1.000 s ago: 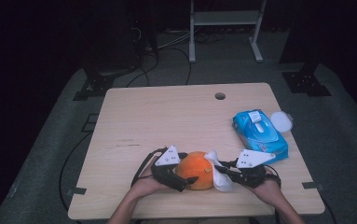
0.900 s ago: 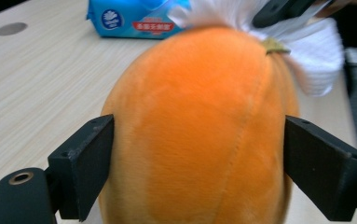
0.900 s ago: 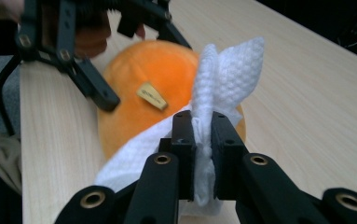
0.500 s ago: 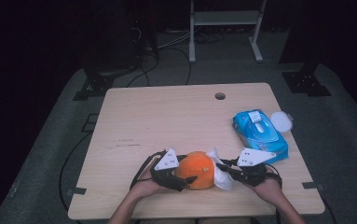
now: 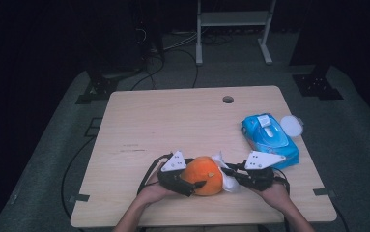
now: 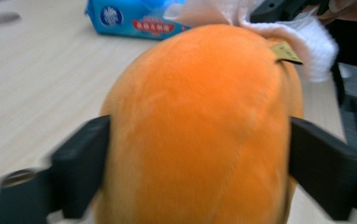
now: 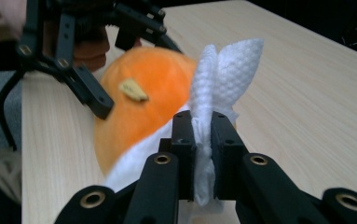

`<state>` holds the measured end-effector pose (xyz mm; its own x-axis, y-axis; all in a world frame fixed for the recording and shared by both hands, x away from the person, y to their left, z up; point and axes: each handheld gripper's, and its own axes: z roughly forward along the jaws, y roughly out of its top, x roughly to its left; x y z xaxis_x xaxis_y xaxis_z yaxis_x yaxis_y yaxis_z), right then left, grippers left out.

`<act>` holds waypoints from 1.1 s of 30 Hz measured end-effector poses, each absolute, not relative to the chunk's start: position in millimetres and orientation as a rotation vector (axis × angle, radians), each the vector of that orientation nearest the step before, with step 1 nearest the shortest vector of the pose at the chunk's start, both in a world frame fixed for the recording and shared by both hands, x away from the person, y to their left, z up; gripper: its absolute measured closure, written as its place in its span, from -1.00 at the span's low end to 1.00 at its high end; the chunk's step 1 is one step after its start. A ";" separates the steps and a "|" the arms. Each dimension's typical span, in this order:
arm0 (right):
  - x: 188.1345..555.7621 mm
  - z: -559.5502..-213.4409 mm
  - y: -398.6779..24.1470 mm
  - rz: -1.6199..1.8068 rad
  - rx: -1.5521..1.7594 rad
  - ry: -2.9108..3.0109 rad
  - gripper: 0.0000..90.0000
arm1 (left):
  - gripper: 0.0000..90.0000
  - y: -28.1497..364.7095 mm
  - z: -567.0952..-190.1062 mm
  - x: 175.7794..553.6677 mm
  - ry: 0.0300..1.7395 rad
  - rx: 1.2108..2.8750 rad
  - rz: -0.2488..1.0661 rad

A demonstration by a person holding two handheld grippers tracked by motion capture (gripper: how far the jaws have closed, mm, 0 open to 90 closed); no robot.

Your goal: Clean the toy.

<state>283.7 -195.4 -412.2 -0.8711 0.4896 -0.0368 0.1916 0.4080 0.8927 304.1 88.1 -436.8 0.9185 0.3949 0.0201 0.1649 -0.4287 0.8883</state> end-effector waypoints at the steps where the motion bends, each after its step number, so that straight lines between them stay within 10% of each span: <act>1: 284.6 -410.4 -195.0 1.456 0.598 2.362 0.79 | -0.41 87.1 -434.6 302.7 0.389 2.003 0.311; 5: 287.8 -402.7 -194.3 1.505 0.603 2.310 0.79 | -0.32 76.0 -431.4 296.6 0.325 1.970 0.521; 12: 292.0 -420.0 -203.9 1.443 0.646 2.357 0.79 | -0.73 86.8 -437.0 309.7 0.430 1.927 0.261; 21: 281.7 -410.4 -194.9 1.495 0.578 2.342 0.79 | -0.30 86.5 -437.9 302.0 0.350 1.938 0.254; 29: 286.6 -415.1 -199.2 1.480 0.608 2.358 0.79 | -0.79 98.1 -435.5 315.2 0.506 1.927 0.145; 33: 285.2 -414.6 -198.3 1.499 0.607 2.388 0.80 | -0.61 92.0 -441.8 315.2 0.496 1.951 0.117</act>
<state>285.2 -198.3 -414.6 -0.8797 0.4754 0.0044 0.2107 0.3815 0.9000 315.2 92.0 -441.8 0.9085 0.3929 -0.1420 0.2886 -0.3443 0.8934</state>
